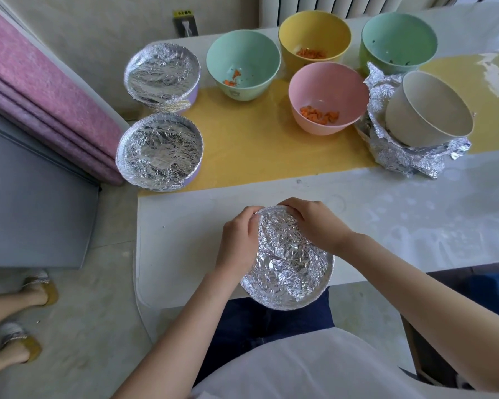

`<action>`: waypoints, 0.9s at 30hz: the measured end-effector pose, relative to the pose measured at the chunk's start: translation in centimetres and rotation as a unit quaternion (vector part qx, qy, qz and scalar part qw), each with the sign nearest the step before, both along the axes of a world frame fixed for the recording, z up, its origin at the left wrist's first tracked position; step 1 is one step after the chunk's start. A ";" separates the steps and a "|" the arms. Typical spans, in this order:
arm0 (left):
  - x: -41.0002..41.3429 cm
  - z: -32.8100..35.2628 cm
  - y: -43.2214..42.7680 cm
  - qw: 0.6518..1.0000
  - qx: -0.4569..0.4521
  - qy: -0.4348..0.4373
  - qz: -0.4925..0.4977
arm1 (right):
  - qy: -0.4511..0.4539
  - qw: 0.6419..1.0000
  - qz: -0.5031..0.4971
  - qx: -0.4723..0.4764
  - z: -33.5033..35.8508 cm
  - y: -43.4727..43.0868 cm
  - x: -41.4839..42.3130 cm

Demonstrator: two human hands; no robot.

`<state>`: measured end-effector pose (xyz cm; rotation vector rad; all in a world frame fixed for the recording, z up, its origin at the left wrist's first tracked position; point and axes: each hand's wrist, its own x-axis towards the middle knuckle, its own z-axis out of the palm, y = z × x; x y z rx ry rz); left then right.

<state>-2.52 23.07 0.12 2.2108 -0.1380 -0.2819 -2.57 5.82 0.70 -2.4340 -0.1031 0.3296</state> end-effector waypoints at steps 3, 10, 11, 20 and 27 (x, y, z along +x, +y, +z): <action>0.2 -0.1 0.1 1.000 0.007 -0.009 0.002 | 0.000 1.000 0.001 -0.018 -0.2 0.4 0.2; 0.0 -0.3 0.0 0.999 0.023 -0.045 -0.008 | 0.003 0.998 0.024 -0.052 0.1 0.2 0.5; 0.0 -0.3 0.0 0.999 0.022 -0.047 -0.010 | 0.009 0.998 0.041 -0.056 0.3 0.3 0.7; -0.1 -0.6 -0.2 0.997 0.018 -0.068 -0.014 | -0.036 0.993 0.078 -0.078 0.6 1.4 1.0; -1.5 -0.8 -0.4 0.997 0.022 -0.067 0.018 | 0.031 0.999 -0.016 0.017 0.6 -0.2 0.2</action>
